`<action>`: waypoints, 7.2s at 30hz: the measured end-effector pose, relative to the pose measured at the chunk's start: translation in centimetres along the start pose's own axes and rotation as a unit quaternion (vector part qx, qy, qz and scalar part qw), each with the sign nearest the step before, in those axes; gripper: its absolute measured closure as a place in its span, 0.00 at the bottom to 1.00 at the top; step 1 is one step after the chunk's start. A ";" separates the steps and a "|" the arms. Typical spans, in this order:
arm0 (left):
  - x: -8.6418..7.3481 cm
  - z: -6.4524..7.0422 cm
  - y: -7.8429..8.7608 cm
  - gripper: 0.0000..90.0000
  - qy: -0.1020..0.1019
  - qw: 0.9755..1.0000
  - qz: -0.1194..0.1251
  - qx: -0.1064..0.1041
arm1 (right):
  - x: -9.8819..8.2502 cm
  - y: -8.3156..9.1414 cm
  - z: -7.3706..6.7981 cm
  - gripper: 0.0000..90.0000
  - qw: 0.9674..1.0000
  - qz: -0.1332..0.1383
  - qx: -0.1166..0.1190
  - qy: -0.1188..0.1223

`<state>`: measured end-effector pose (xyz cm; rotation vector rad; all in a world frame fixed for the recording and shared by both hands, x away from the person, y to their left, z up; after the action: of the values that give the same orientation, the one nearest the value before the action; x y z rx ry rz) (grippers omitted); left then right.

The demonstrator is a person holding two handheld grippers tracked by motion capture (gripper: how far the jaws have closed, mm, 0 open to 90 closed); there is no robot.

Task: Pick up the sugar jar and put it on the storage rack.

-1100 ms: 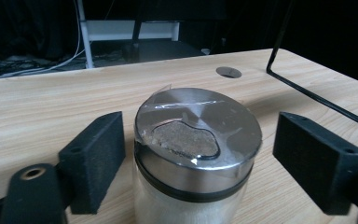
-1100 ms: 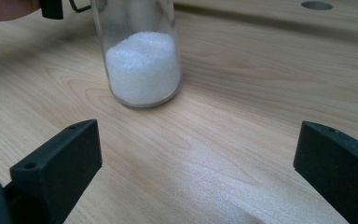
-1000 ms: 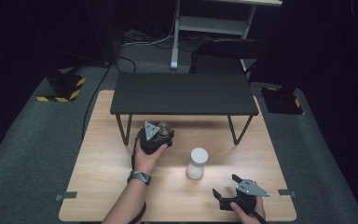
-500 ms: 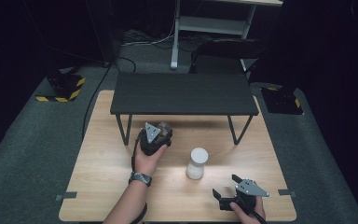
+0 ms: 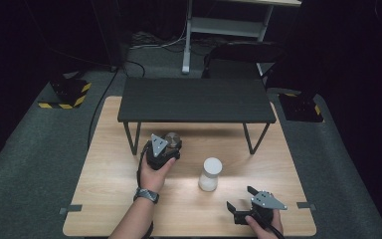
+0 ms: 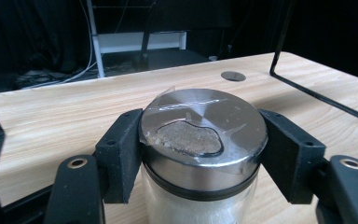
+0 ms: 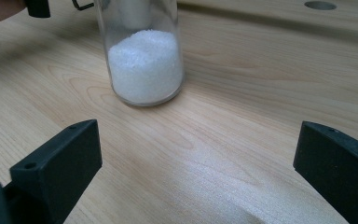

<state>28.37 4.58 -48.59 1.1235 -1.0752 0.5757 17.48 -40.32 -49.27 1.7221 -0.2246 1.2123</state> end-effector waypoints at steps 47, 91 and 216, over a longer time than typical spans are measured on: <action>3.5 2.2 11.8 0.38 -0.007 0.997 0.071 -0.031 | 0.0 0.0 0.1 0.01 1.000 0.000 0.003 0.001; 13.4 0.1 11.2 0.38 -0.007 0.992 0.127 0.024 | -0.1 0.0 0.3 0.01 1.000 0.003 0.005 0.000; 5.5 -1.9 12.3 0.00 -0.005 0.994 0.107 -0.016 | -0.2 0.1 0.2 0.01 1.000 0.008 0.001 0.013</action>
<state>21.22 10.10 -38.43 0.9905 -1.2183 0.7204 17.41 -40.57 -49.40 1.7081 -0.2217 1.2457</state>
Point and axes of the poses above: each handheld gripper's, and its own axes: y roughly backward along the jaws, x roughly out of its top, z roughly to its right, the point moved 4 cm from there along -y, roughly forward along the jaws, and after that the axes turned 10 degrees about -z, right-handed, at the moved point
